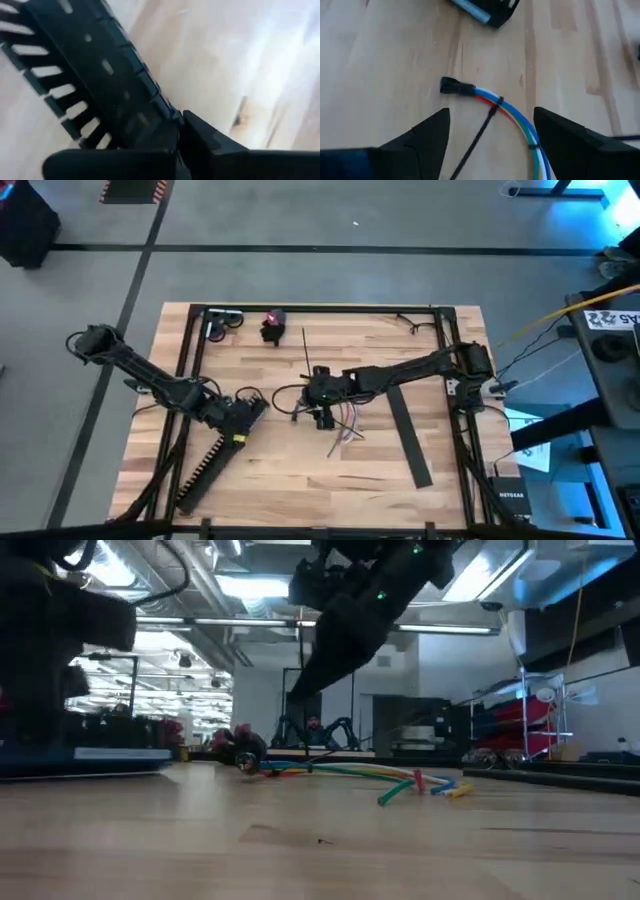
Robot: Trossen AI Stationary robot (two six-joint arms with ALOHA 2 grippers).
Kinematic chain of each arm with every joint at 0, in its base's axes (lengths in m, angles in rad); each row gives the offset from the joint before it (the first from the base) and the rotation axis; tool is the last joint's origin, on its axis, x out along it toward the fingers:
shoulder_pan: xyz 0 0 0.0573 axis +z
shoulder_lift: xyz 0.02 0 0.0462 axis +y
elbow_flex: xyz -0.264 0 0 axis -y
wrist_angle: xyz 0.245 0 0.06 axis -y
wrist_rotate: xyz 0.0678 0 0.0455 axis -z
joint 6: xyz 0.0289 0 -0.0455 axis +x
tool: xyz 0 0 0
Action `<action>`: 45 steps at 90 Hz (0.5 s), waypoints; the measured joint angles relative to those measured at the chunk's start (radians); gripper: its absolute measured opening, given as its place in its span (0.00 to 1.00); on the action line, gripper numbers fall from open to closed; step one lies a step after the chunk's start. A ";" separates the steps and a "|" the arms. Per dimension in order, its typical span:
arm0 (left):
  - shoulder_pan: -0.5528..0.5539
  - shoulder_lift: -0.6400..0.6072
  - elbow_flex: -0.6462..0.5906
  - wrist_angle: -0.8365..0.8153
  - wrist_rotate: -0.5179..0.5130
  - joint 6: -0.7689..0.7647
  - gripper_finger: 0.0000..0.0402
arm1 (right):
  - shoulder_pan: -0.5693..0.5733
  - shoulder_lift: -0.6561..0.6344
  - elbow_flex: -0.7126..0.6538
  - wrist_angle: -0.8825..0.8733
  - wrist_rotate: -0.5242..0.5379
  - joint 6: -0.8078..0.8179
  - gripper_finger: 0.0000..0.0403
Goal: Ziptie cables
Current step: Insert the zip tied cables into the black cable duct
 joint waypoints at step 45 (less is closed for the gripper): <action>0.029 0.215 0.192 0.159 -0.021 0.610 0.00 | 0.036 -0.153 0.001 -0.132 -0.054 0.181 0.69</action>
